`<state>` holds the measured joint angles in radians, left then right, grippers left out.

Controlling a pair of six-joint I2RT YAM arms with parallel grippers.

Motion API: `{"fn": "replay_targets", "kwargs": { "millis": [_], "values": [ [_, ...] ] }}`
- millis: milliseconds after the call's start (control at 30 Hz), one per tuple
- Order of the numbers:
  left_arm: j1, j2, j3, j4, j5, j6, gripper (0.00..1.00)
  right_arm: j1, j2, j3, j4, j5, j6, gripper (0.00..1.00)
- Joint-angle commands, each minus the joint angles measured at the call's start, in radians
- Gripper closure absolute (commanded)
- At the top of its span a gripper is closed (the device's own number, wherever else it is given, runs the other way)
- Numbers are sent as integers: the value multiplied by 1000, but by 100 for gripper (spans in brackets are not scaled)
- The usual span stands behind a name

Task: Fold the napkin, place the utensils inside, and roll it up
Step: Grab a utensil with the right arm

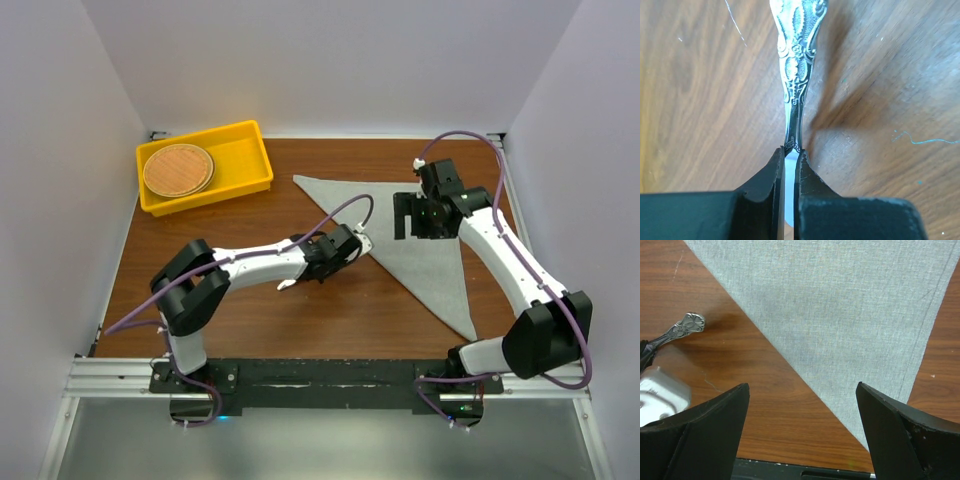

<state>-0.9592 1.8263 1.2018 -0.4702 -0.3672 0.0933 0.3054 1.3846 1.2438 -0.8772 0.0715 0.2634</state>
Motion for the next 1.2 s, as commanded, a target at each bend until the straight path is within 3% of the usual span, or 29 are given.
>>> {"fn": "replay_targets", "kwargs": {
  "millis": [0,67,200,267,333,400,500,567,733,867,1000,1167],
  "values": [
    [0,-102,-16,38,40,43,94,-5,1,52,-31,-19,-24,8],
    [0,-130,-36,31,71,23,89,-3,22,68,-40,-18,-26,8],
    [0,-226,-102,27,109,-16,64,-3,54,97,-23,-53,-33,8],
    [0,-268,-136,35,116,-35,61,-3,85,123,-22,-68,-41,7],
    [0,-317,-169,24,114,-44,49,-2,102,141,-6,-68,-58,7],
    [0,-376,-197,28,120,-61,44,3,120,146,17,-125,-91,6],
    [0,-465,-205,18,91,-121,44,82,151,135,89,-133,-217,6],
    [17,-530,-206,13,33,-223,47,202,180,144,133,-76,-304,5],
    [132,-809,-193,-66,-165,-583,48,345,339,244,106,-58,-556,4],
    [151,-1010,-173,-99,-312,-713,43,415,435,338,31,-134,-697,9],
    [152,-1120,-134,-128,-446,-767,41,511,534,373,-40,-128,-789,20],
    [152,-1179,-96,-157,-515,-767,41,612,631,404,-80,-112,-836,43]
  ]
}}
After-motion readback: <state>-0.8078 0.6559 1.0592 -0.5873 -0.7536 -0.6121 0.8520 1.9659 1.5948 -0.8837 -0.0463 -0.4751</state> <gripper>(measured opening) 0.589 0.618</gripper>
